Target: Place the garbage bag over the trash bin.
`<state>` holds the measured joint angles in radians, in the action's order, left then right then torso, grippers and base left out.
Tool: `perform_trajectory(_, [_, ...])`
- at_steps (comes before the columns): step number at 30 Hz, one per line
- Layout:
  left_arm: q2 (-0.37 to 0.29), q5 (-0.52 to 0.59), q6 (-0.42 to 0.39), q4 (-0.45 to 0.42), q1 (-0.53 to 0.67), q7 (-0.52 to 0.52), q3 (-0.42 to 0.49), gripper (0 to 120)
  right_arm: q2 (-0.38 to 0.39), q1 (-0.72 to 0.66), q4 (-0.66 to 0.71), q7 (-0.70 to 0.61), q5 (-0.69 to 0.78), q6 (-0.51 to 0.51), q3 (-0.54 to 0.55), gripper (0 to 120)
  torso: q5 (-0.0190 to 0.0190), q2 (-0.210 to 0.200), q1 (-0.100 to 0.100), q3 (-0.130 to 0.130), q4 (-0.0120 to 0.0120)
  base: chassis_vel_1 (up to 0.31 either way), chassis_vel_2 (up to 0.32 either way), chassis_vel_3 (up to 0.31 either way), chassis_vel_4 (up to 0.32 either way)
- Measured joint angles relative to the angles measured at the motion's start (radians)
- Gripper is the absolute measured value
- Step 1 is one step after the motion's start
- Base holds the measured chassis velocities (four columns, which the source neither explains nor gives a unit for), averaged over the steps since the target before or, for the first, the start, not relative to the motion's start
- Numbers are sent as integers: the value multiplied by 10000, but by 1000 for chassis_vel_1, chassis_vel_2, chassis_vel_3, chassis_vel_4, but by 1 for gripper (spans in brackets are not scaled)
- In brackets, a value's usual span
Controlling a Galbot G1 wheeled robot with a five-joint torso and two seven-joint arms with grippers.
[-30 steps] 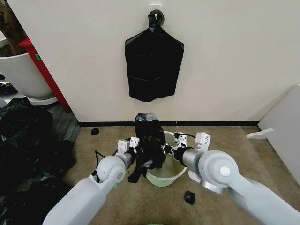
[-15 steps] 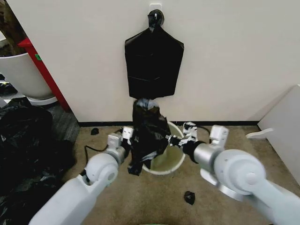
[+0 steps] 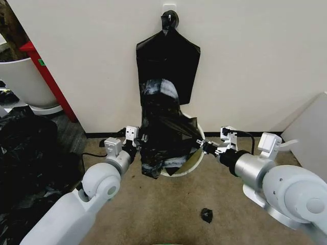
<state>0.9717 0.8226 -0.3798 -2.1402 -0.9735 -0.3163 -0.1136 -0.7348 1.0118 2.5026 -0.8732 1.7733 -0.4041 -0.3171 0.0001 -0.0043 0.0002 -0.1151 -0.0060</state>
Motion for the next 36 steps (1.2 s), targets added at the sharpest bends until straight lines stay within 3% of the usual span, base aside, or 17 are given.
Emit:
perform_trajectory(19, [-369,371,1185,-548,-1145,1409,-352,2,-108,431,-260,-484,-612,90,-660,0,0,0,0,0,2,0,0,0,0])
perform_trajectory(26, [-416,252,1183,-524,-1400,1303,-334,2,-92,372,-55,-524,-507,189,-499,0,-1,0,0,1,1,0,0,0,0])
perform_trajectory(36, [-398,180,739,-214,-644,787,106,1,-89,324,-43,-322,-54,230,-69,0,1,0,0,0,1,0,0,0,0])
